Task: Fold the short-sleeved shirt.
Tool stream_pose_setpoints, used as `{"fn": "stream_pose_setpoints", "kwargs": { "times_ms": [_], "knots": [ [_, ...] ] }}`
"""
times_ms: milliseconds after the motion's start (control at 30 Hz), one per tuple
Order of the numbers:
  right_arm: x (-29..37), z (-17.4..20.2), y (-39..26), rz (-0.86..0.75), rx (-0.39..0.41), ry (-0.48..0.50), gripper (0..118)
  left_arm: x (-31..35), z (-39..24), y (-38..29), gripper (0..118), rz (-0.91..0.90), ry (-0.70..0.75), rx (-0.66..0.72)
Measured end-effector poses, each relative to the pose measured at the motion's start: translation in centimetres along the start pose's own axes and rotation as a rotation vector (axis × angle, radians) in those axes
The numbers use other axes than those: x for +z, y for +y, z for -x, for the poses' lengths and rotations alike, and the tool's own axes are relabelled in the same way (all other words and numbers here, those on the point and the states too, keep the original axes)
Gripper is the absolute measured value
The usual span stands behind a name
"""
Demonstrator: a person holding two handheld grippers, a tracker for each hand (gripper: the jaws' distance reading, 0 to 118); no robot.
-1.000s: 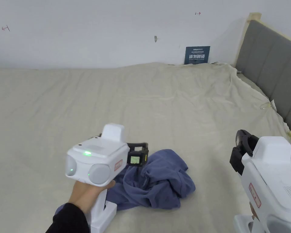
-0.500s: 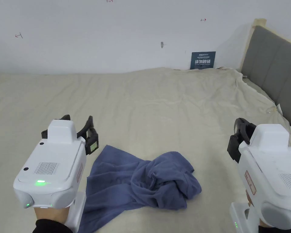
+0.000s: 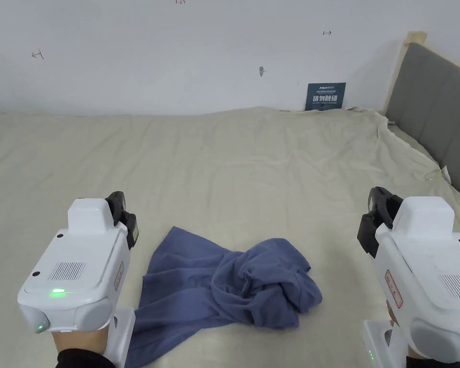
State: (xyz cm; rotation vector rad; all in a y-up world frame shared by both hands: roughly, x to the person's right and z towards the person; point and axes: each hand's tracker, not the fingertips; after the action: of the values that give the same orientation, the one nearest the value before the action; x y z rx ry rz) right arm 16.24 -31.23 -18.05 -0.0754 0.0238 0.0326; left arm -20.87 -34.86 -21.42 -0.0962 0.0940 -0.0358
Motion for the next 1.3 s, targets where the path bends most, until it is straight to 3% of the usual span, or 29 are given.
{"fn": "stream_pose_setpoints", "kwargs": {
  "times_ms": [133, 267, 633, 767, 800, 833, 867, 900, 967, 1100, 1133, 1200, 1300],
  "knots": [
    [0.0, 0.2, 0.1, 0.003, 0.002, 0.003, 0, -0.6, 0.3, 0.0, 0, 0.097, -0.038, -0.006],
    [-0.1, 0.4, 0.0, 0.009, 0.001, 0.008, 0, -2.5, 0.7, -1.3, 0, 0.368, -0.076, -0.009],
    [-1.1, 0.2, -1.9, 0.057, 0.002, 0.027, 0, -2.6, 2.6, -11.3, 0, 0.814, -0.069, 0.079],
    [-1.6, 0.3, -2.6, 0.082, 0.005, 0.038, 0, -2.0, 3.4, -13.7, 10, 0.887, -0.059, 0.116],
    [-1.6, 0.6, -2.5, 0.086, 0.008, 0.040, 0, -2.0, 3.5, -14.1, 16, 0.902, -0.055, 0.114],
    [-1.6, 0.7, -2.6, 0.090, 0.009, 0.042, 0, -2.1, 3.5, -14.4, 30, 0.915, -0.055, 0.107],
    [-1.7, 0.8, -2.7, 0.095, 0.010, 0.045, 0, -2.1, 3.4, -14.6, 56, 0.926, -0.048, 0.098],
    [-1.8, 1.0, -2.7, 0.099, 0.008, 0.048, 0, -2.1, 3.4, -14.9, 73, 0.934, -0.034, 0.087],
    [-1.8, 1.2, -2.8, 0.105, 0.008, 0.051, 0, -2.2, 3.1, -15.2, 92, 0.934, -0.012, 0.068],
    [-2.2, 1.3, -3.2, 0.122, 0.011, 0.057, 0, -3.1, 3.0, -15.7, 88, 0.947, 0.006, 0.056],
    [-2.3, 1.2, -3.3, 0.126, 0.011, 0.058, 0, -3.2, 3.0, -15.8, 80, 0.947, 0.002, 0.058],
    [-2.5, 1.2, -3.6, 0.139, 0.011, 0.058, 0, -3.7, 2.7, -16.2, 46, 0.944, -0.025, 0.054],
    [-2.8, 0.9, -4.2, 0.157, 0.006, 0.057, 0, -4.0, 1.9, -16.9, 28, 0.948, -0.024, 0.006]
  ]
}}
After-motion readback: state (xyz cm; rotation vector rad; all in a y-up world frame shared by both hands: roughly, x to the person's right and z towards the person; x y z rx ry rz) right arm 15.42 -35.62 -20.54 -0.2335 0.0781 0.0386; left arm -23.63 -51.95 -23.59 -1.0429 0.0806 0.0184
